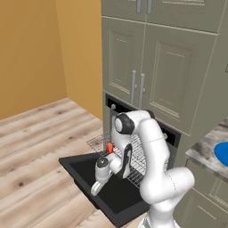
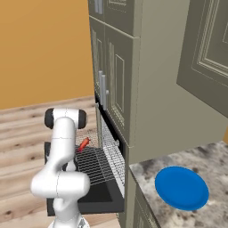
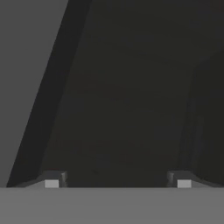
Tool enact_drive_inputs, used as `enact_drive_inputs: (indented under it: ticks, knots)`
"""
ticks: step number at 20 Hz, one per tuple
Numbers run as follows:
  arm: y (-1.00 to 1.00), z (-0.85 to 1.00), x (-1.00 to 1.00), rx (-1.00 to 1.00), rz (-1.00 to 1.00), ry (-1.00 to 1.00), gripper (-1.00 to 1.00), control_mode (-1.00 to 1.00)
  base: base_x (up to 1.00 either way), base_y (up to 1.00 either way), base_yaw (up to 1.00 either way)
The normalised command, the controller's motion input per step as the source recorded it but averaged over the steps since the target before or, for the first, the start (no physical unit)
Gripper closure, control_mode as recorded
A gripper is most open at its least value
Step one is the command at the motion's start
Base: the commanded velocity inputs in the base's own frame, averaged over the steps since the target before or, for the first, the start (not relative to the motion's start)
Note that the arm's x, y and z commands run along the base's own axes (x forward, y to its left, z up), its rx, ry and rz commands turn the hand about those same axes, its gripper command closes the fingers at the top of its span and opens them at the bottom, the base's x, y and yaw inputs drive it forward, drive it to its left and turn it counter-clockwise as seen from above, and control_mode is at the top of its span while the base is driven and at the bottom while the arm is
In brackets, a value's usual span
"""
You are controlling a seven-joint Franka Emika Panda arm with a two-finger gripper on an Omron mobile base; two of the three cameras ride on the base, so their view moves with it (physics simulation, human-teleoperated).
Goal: Place the fish on the top rack of the oven, and slide the tray back inside. Close the oven door.
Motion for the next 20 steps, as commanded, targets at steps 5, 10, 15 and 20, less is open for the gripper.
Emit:
enact_drive_inputs:
  ticks: [5,10,15,20]
  knots:
    - [0.00,-0.35,0.31,-0.04,-0.02,-0.02,-1.00,-1.00,0.00,0.00,0.00]
    - [-0.13,-0.24,0.34,-0.07,-0.07,-0.04,-1.00,-1.00,0.00,0.00,0.00]
    - [-0.32,0.09,0.00,0.00,-0.02,-0.01,-1.00,-1.00,0.00,0.00,0.00]
    - [0.00,0.00,0.10,-0.03,-0.01,0.00,-1.00,-1.00,0.00,0.00,0.00]
